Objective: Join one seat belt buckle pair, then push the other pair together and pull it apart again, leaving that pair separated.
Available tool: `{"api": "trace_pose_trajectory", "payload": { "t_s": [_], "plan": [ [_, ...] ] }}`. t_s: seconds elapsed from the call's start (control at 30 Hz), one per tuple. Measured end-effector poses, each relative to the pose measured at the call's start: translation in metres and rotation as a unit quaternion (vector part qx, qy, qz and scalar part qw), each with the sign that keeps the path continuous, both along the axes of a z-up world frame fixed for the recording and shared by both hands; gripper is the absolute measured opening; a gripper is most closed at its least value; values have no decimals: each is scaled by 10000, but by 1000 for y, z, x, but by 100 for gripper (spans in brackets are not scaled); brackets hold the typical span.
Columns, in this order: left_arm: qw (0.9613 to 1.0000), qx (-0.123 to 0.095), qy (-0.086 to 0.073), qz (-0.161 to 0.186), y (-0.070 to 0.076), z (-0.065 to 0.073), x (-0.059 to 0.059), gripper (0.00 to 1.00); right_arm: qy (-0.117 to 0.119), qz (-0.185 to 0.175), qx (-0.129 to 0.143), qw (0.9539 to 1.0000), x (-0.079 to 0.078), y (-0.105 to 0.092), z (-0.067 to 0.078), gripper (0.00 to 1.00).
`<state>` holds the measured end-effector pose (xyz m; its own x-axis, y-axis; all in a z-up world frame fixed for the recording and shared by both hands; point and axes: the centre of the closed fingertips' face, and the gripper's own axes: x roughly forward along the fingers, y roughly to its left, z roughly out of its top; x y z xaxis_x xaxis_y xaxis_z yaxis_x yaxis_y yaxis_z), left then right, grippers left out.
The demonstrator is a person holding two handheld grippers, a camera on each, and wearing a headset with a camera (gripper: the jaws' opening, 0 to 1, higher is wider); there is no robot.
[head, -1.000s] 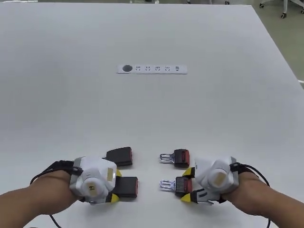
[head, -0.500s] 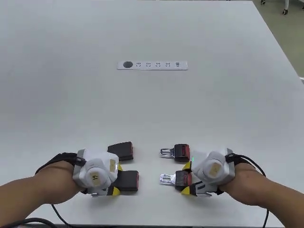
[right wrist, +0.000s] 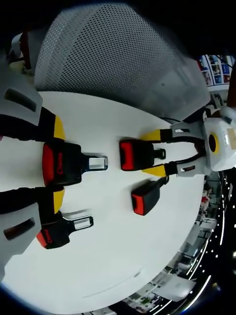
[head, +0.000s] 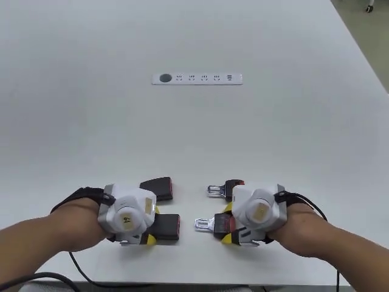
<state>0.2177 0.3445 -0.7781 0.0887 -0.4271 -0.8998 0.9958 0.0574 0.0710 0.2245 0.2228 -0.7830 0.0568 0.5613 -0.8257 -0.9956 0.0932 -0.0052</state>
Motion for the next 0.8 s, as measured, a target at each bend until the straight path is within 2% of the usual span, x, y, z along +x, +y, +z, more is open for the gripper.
{"api": "trace_pose_trajectory", "payload": {
  "t_s": [0.37,0.6,0.8],
  "plan": [
    [10000,8,42,44,0,-1,-2,32,29,136,-87,9999,-6,26,-1,32],
    [9999,-13,88,81,2,-4,-1,32,63,136,-156,9998,-7,29,0,32],
    [9999,4,119,79,0,-3,-1,32,42,164,-52,9998,-8,35,2,32]
  ]
}}
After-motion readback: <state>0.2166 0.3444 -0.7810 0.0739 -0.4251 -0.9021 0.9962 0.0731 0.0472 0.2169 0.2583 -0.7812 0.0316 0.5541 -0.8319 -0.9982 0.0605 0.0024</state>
